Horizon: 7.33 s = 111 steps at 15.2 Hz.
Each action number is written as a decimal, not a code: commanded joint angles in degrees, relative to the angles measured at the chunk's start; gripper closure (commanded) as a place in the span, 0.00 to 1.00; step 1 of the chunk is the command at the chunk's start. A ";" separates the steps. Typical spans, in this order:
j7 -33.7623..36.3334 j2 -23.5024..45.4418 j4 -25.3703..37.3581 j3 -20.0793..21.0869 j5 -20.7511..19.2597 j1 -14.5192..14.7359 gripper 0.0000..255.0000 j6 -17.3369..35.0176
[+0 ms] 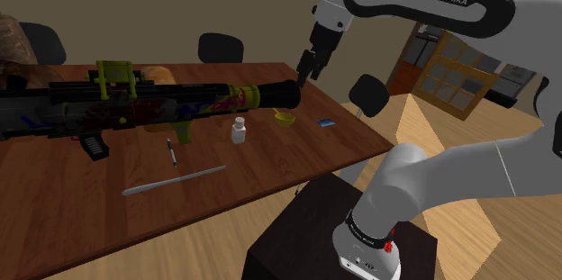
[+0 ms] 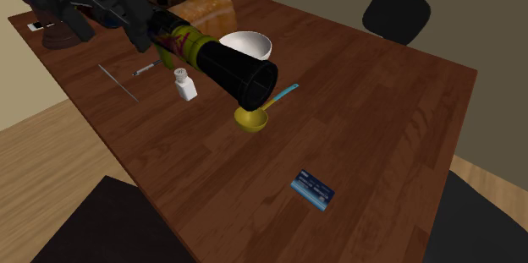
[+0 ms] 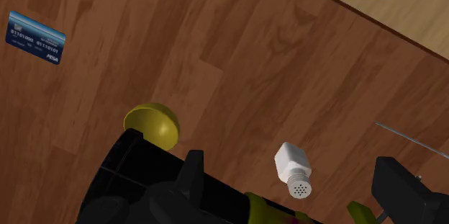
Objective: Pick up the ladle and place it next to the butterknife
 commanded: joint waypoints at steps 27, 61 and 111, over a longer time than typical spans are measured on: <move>-2.85 51.34 15.56 -14.11 12.93 -7.33 0.00 23.84; -2.13 51.21 15.38 -13.94 13.00 -7.02 1.00 23.87; 26.11 17.34 -18.25 3.49 12.67 4.08 1.00 28.84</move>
